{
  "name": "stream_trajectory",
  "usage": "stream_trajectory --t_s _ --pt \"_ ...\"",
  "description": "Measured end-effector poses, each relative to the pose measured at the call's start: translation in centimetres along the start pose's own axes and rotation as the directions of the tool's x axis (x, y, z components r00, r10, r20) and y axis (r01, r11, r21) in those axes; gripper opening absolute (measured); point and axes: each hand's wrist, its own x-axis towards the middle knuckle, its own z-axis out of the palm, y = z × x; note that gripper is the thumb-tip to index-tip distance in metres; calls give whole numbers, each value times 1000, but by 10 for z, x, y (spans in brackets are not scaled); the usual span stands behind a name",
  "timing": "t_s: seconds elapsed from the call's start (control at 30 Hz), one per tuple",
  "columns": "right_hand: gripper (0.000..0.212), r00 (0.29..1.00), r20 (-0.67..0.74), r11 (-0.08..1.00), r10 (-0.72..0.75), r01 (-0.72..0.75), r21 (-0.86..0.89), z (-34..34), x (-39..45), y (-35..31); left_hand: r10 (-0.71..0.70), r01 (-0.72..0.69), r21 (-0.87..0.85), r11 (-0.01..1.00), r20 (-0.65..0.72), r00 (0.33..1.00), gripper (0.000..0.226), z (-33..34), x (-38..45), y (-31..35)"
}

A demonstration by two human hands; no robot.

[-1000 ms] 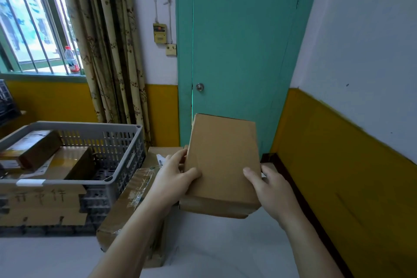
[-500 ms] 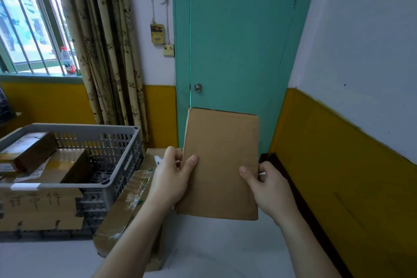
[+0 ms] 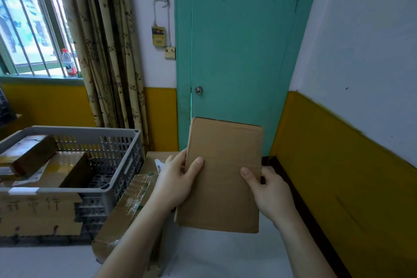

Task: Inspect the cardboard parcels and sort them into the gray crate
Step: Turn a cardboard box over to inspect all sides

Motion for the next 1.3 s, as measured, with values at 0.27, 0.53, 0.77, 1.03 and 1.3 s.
stream_trajectory --t_s 0.27,0.53,0.77,1.03,1.3 --pt "53 1000 -29 999 -8 9 38 4 4 2 -27 25 -75 997 -19 999 12 0 5 -10" --pt "54 995 -82 998 -59 60 11 7 8 2 -8 9 7 1000 -81 997 26 0 11 -10" --pt "42 995 -55 995 -89 90 30 2 13 -7 50 -47 -50 998 44 998 45 -3 8 -9" --pt "34 999 -28 997 -37 39 68 6 9 -6 -12 13 -72 997 15 1000 25 -2 9 -9" --pt "72 989 -98 994 -109 108 -14 3 10 -8 -14 14 -13 1000 -42 999 55 0 9 -5"
